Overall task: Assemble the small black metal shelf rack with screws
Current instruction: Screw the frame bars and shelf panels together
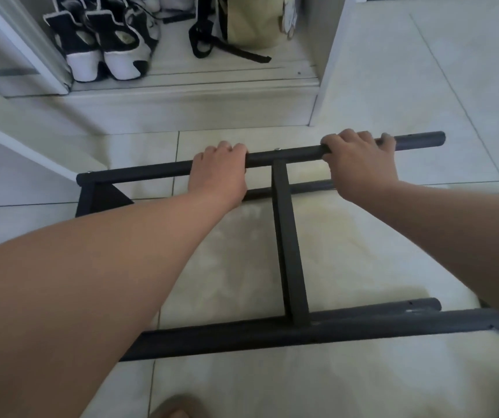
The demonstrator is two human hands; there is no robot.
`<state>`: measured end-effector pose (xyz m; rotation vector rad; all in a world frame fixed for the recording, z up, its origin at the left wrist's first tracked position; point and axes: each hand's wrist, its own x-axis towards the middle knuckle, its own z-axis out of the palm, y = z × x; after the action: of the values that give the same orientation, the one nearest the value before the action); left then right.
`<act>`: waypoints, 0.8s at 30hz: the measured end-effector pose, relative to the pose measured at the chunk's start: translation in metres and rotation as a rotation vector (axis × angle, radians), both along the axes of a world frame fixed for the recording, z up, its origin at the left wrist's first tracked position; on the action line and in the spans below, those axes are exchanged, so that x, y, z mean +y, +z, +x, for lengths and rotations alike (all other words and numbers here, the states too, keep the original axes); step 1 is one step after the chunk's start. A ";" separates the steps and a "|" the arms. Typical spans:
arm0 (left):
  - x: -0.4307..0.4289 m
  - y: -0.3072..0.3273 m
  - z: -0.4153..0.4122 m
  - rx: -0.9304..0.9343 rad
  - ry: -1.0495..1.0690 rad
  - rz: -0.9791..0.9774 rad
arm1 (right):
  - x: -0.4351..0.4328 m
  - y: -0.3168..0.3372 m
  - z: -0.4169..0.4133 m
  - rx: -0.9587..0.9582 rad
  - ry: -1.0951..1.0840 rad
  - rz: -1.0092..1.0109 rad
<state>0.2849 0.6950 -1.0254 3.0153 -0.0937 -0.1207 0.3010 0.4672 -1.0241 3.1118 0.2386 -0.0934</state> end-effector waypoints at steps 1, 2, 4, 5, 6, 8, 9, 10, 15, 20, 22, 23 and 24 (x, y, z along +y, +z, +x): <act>0.001 -0.004 0.002 -0.002 0.001 0.000 | 0.001 -0.004 0.003 0.005 -0.006 0.017; 0.001 -0.006 0.004 -0.001 0.005 -0.003 | 0.001 -0.006 0.004 0.013 -0.011 0.040; 0.001 -0.006 0.004 0.011 0.025 -0.008 | -0.001 -0.006 0.003 0.028 -0.020 0.106; 0.000 -0.003 0.003 0.021 0.041 -0.012 | -0.003 -0.002 0.000 0.034 -0.024 0.140; -0.002 0.000 0.001 0.030 0.057 -0.021 | -0.006 0.003 -0.005 0.036 -0.026 0.167; -0.011 0.011 -0.008 0.033 0.062 -0.053 | -0.014 0.015 -0.021 0.039 -0.034 0.203; -0.018 0.018 -0.015 0.033 0.047 -0.062 | -0.020 0.022 -0.032 0.047 -0.041 0.208; -0.026 0.024 -0.024 0.035 0.024 -0.064 | -0.027 0.029 -0.045 0.061 -0.048 0.202; -0.084 0.059 -0.083 0.091 -0.163 -0.084 | -0.086 0.068 -0.123 0.133 -0.051 0.075; -0.147 0.084 -0.146 0.125 -0.437 -0.094 | -0.155 0.094 -0.202 0.199 -0.121 -0.023; -0.172 0.087 -0.169 0.138 -0.516 -0.113 | -0.182 0.098 -0.230 0.216 -0.154 -0.030; -0.184 0.086 -0.180 0.146 -0.551 -0.123 | -0.195 0.099 -0.243 0.228 -0.175 -0.026; -0.196 0.085 -0.191 0.158 -0.590 -0.129 | -0.208 0.099 -0.256 0.242 -0.193 -0.028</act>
<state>0.0942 0.4989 -0.9407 2.7382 -0.9291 -0.3847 0.0450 0.2596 -0.9251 3.0826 -0.0603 -0.4731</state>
